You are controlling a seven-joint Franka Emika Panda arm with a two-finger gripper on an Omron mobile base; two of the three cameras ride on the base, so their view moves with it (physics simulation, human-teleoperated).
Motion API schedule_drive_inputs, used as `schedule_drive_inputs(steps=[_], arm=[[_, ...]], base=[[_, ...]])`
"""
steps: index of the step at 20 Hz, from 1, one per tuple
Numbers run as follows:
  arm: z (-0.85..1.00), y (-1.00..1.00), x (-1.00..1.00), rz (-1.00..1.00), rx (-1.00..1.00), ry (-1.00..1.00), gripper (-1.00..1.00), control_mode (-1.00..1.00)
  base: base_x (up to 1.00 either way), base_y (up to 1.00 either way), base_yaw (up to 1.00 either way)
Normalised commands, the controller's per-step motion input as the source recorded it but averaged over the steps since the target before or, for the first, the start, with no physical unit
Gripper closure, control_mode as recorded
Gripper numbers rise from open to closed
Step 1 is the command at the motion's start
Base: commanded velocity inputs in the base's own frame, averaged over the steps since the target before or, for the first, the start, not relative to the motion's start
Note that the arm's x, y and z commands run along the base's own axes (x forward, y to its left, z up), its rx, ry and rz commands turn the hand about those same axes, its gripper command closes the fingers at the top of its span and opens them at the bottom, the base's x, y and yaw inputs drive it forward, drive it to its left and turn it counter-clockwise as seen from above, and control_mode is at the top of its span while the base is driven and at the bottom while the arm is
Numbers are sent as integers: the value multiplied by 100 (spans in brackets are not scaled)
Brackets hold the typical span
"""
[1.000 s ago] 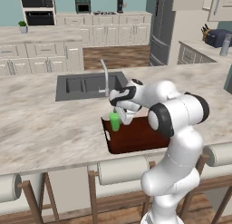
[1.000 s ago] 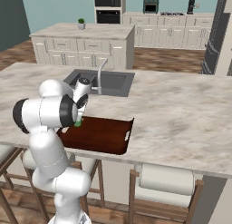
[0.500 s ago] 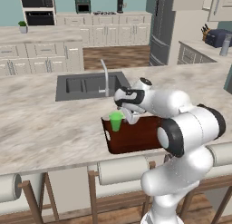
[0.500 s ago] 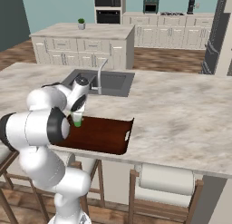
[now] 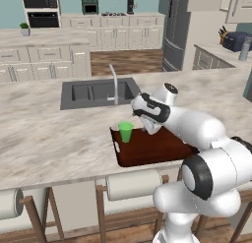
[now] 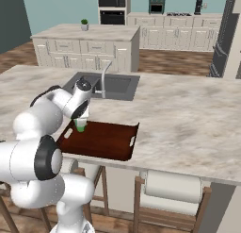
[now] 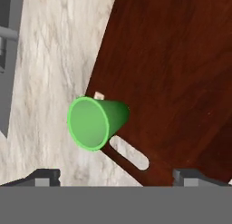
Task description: There is a tray on the dining counter. Grab the cup, mug, and pitcher and place them on the tray. The pitcher may be placed next to the tray if it cannot fit the tray.
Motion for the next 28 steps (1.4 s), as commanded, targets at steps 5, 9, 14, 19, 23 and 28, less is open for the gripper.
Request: schedule_drive_inputs(steps=[5,9,14,19,23,28], arm=[[57,-1,-10,13,-8,0,-100,-100],[53,-1,-10,12,-12,0,-100,-100],[40,-13,-38,12,-19,0,-100,-100],[29,-42,-58,13,-20,-3,-100,-100],[25,-58,-46,19,-15,-7,-100,-100],[19,-49,-46,21,-16,-6,-100,-100]], base=[[0,0,0],[0,0,0],[0,0,0],[0,0,0],[0,0,0],[0,0,0]])
